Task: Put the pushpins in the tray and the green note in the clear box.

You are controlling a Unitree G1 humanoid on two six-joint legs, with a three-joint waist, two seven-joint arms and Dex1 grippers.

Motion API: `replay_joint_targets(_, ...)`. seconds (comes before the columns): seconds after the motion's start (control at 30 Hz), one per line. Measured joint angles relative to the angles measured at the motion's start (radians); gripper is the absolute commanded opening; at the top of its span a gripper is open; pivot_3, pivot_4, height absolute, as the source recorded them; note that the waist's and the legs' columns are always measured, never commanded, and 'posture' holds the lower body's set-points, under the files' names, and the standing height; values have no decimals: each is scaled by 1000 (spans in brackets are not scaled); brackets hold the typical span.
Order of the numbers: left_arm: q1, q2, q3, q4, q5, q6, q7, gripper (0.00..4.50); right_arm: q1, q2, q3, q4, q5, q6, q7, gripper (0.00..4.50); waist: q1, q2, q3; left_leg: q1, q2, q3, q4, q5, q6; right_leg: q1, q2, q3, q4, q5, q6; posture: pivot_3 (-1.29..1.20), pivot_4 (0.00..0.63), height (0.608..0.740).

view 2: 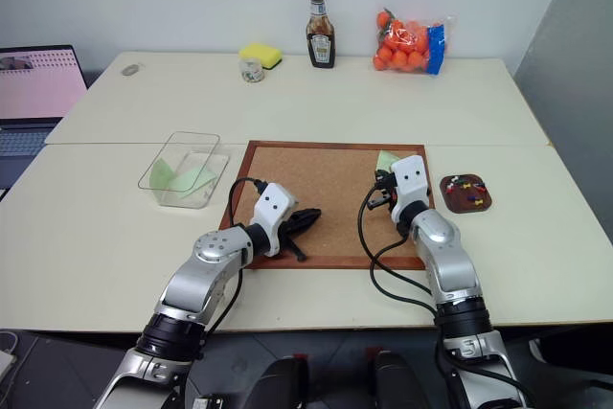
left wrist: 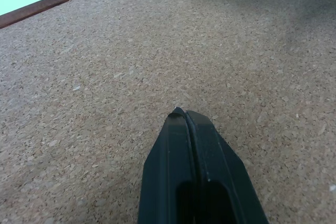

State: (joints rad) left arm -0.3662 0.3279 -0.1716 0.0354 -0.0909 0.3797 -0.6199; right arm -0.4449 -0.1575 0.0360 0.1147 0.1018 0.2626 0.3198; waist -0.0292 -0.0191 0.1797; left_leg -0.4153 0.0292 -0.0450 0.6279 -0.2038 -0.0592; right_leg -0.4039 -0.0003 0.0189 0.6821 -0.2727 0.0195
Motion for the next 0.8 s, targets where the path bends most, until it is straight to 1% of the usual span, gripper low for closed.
replay_joint_targets(0.13, 0, -1, 0, 0, 0, 0, 0, 0, 18, -24, -14, -70, 5, 19, 8, 7, 0, 0, 0, 0, 0, 0, 0, 0, 0, 0, 0, 0, 0, 0, 0, 0, 150, 740)
replay_joint_targets(0.3, 2, -3, 3, 0, -4, 2, -1, 0, 83, -92, -19, -182, 32, 72, 50, 7, 0, 0, 0, 0, 0, 0, 0, 0, 0, 0, 0, 0, 0, 0, 0, 0, 150, 740)
replay_joint_targets(0.4, -5, -13, 14, 2, -23, 23, -5, 0, 108, -129, -1, -237, 35, 95, 90, 7, 0, 0, 0, 0, 0, 0, 0, 0, 0, 0, 0, 0, 0, 0, 1, 0, 150, 740)
replay_joint_targets(0.47, -21, -20, 22, 5, -43, 52, -11, 371, 111, -151, 21, -268, 35, 98, 117, 0, 0, 0, 0, 0, 0, 0, 0, 0, 0, 0, 0, 0, 0, 0, 1, 0, 150, 740)
replay_joint_targets(0.5, -35, -24, 29, 5, -65, 75, -17, 421, 112, -160, 34, -286, 35, 98, 135, 0, 0, 0, 0, 0, 0, -1, 0, 0, 0, 0, 0, -1, 0, 0, 1, 0, 150, 740)
replay_joint_targets(0.63, -98, -51, 83, 4, -162, 179, -30, 1295, 112, -195, 83, -325, 30, 97, 185, 0, 0, -1, 0, -1, 0, -1, 0, 0, 0, 0, 0, -1, 0, 0, 1, 0, 150, 740)
replay_joint_targets(0.77, -134, -58, 113, -3, -224, 256, -33, 1969, 112, -206, 110, -330, 20, 96, 209, 0, 0, -1, 1, -1, 0, -1, 0, 0, 0, 0, 1, -1, 0, 0, 1, 0, 150, 740)
replay_joint_targets(0.8, -147, -62, 131, -3, -254, 302, -28, 2147, 111, -209, 114, -330, 17, 94, 213, 0, 0, -2, 1, -1, 0, -2, 0, 0, 0, 0, 1, -1, 0, 0, 1, 0, 150, 740)
